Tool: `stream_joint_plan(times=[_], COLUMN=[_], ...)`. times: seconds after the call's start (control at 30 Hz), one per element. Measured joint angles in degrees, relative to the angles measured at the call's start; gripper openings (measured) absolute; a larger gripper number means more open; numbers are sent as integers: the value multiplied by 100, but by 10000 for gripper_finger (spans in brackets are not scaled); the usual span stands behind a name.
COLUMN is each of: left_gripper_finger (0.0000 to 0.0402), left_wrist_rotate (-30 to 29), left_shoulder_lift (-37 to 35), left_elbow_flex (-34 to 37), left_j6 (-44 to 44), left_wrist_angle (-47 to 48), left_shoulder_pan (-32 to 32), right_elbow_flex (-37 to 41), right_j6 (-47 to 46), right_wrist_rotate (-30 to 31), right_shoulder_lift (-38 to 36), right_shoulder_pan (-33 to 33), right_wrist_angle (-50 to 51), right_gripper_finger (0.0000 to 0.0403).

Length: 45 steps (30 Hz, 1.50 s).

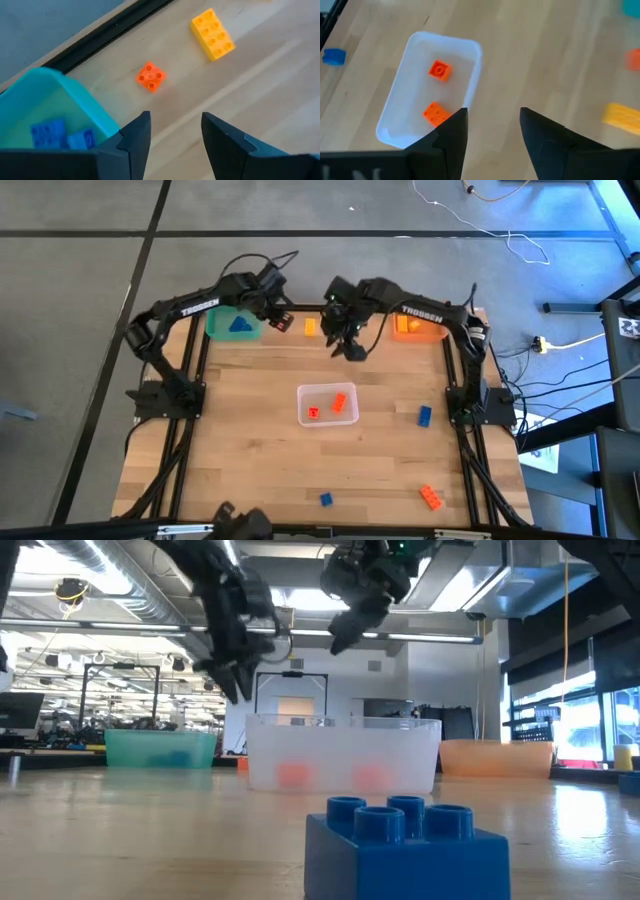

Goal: Sort & place blocks by color
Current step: Put the top orange game piece into the transparent bin

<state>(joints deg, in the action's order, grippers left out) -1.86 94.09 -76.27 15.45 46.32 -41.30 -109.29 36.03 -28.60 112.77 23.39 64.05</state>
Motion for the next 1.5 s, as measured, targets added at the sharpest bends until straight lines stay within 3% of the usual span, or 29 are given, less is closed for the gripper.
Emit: stream_joint_plan(times=[0.17, 0.37, 0.5, 0.6, 1.03, 1.3, 1.5], left_gripper_finger=[165, 165, 165, 165, 165, 165, 165], left_wrist_rotate=[-3, 32, 425, 556, 560, 1135, 1203], left_shoulder_lift=[546, 1020, 1209, 1322, 1440, 1440, 1451], left_elbow_flex=[0, 0, 2, 2, 2, 2, 4], left_j6=[-1128, -3191, -4662, -5303, -5316, -5295, -5183], left_wrist_angle=[-222, -388, -412, -464, -827, -831, -873], left_shoulder_pan=[-166, -225, -282, -327, -731, -844, -846], right_elbow_flex=[-547, -779, -780, -781, -781, -781, -781], right_j6=[-134, -448, -640, -732, -733, -732, -732], right_wrist_rotate=[-2, 0, 2, 4, 34, 267, 265], right_shoulder_lift=[0, 0, 0, 0, 0, 0, 0], right_shoulder_pan=[288, 579, 719, 793, 846, 846, 844], right_wrist_angle=[81, 80, 96, 96, 99, 92, 31], right_gripper_finger=[181, 181, 181, 181, 181, 181, 181])
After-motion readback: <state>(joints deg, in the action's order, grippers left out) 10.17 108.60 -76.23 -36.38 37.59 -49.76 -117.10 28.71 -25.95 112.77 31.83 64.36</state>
